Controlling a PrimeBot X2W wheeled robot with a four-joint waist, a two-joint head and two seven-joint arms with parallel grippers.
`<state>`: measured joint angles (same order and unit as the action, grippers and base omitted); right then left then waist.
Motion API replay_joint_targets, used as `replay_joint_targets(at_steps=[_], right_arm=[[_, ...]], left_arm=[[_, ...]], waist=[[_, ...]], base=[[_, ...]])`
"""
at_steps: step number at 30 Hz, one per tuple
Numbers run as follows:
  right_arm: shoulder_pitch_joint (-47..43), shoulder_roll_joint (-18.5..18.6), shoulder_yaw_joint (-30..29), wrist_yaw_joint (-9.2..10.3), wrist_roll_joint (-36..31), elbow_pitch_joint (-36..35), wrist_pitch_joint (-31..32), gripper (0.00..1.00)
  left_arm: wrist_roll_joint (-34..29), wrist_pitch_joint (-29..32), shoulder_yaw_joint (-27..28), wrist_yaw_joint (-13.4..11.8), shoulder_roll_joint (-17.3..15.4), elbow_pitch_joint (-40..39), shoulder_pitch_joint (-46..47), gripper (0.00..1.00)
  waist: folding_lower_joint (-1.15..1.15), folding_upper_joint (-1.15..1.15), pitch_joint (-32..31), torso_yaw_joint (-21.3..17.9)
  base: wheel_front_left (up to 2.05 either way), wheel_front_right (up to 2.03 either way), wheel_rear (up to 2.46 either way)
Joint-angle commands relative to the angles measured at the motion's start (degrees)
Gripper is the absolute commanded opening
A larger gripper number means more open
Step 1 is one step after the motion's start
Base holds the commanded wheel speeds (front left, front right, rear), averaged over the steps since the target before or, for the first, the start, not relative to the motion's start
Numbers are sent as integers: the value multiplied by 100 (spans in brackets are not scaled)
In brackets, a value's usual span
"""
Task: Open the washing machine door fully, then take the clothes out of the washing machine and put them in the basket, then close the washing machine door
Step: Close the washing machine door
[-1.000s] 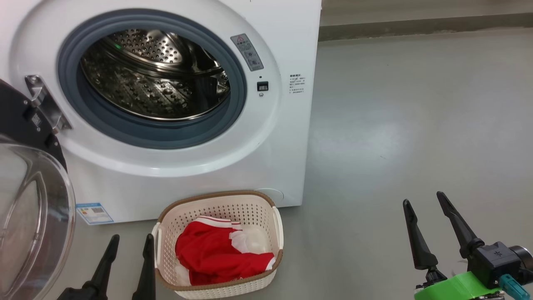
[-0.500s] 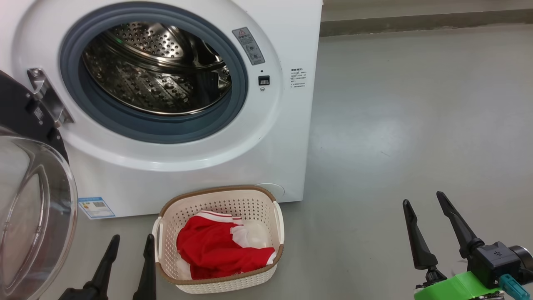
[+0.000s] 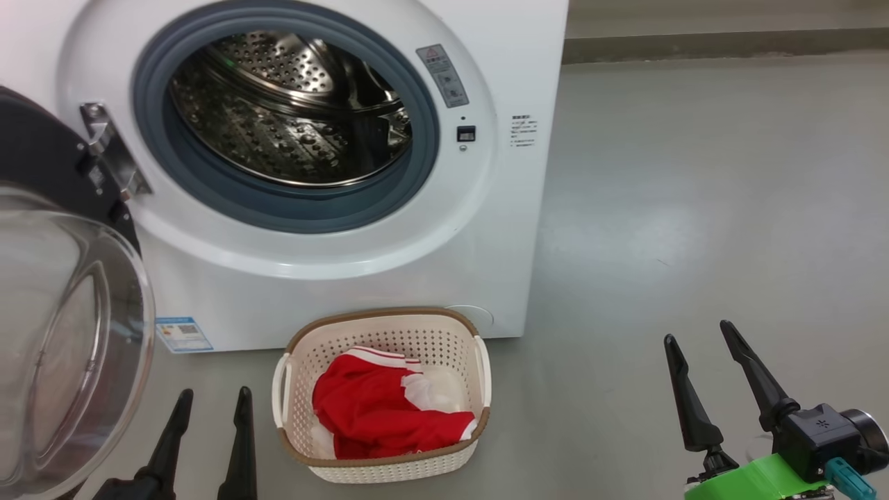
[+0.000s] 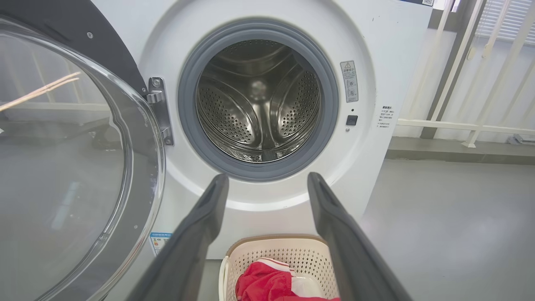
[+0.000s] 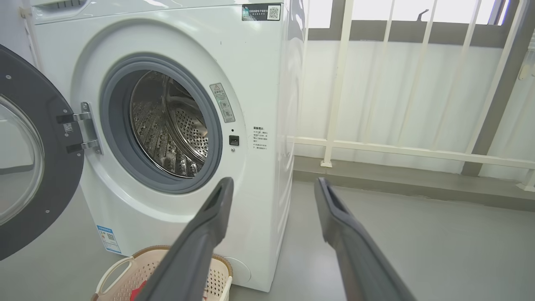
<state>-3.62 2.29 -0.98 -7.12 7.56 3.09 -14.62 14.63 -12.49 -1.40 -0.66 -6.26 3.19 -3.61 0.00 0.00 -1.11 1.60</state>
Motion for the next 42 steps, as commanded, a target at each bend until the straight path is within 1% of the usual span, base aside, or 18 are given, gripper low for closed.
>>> replay_joint_targets(at_steps=[1, 16, 30, 36, 42], right_arm=[[160, 59, 160, -36, 51, -126, -38, 100], [218, 59, 307, -36, 26, -133, -38, 100], [315, 59, 490, -36, 63, -131, -38, 100], [319, 59, 520, -36, 74, -121, -38, 100], [324, 59, 548, -36, 80, -106, -38, 100]], left_arm=[[-10, 14, 188, -44, -64, -190, 174, 100], [-55, 227, 194, -294, -104, -577, 113, 100], [-151, 293, 201, -490, -178, -746, 48, 100], [-138, 298, 206, -547, -180, -768, 36, 100], [-109, 282, 229, -587, -197, -770, 25, 100]], waist=[[0, 0, -3, 95], [0, 0, -27, 893], [0, 0, -40, 1700], [0, 0, -54, 1927], [0, 0, -63, 2045]], base=[[0, 0, 0], [0, 0, 0], [0, 0, 0], [0, 0, 0], [0, 0, 0]])
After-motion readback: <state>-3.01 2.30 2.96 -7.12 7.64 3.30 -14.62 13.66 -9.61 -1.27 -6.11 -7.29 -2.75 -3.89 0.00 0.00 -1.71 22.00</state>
